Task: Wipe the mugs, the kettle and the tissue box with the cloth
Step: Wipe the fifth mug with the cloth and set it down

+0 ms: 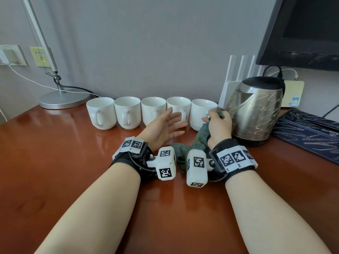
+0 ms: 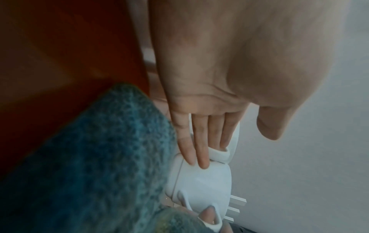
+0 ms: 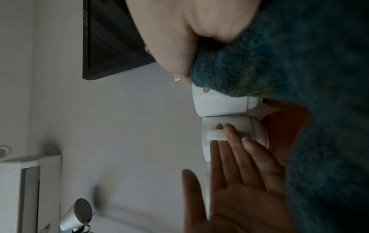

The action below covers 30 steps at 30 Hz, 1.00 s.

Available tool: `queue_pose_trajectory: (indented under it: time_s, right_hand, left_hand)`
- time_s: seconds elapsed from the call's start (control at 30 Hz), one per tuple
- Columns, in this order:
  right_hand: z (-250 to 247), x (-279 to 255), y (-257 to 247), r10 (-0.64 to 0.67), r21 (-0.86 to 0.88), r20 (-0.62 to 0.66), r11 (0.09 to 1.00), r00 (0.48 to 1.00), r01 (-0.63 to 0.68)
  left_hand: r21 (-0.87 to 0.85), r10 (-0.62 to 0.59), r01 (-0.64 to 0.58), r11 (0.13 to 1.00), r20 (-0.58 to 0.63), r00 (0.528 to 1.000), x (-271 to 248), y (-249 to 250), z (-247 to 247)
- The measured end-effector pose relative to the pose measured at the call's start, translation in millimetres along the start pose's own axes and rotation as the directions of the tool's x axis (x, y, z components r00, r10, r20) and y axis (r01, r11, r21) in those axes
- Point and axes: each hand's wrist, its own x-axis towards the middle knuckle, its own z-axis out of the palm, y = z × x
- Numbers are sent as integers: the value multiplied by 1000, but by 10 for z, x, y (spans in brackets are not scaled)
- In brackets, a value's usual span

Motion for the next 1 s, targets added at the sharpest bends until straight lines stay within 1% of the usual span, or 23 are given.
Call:
queue_pose_trajectory:
  time_s: [0.17, 0.27, 0.53, 0.7, 1.0]
  right_hand:
    - [-12, 48, 60, 38, 15, 90, 999, 995, -40]
    - [-25, 73, 60, 46, 22, 119, 999, 992, -49]
    - [-26, 131, 69, 40, 25, 141, 999, 989, -44]
    - [-51, 143, 63, 72, 17, 184, 997, 980, -76]
    - [-96, 166, 60, 84, 5, 201, 996, 976, -87]
  left_hand:
    - [-18, 18, -17, 1000, 21, 1000, 55, -25, -34]
    - [-18, 24, -24, 1000, 17, 1000, 75, -39, -41]
    - [-7, 32, -32, 999, 16, 999, 80, -38, -57]
    - [2, 25, -25, 1000, 17, 1000, 80, -46, -57]
    - [14, 18, -18, 1000, 2, 1000, 68, -43, -57]
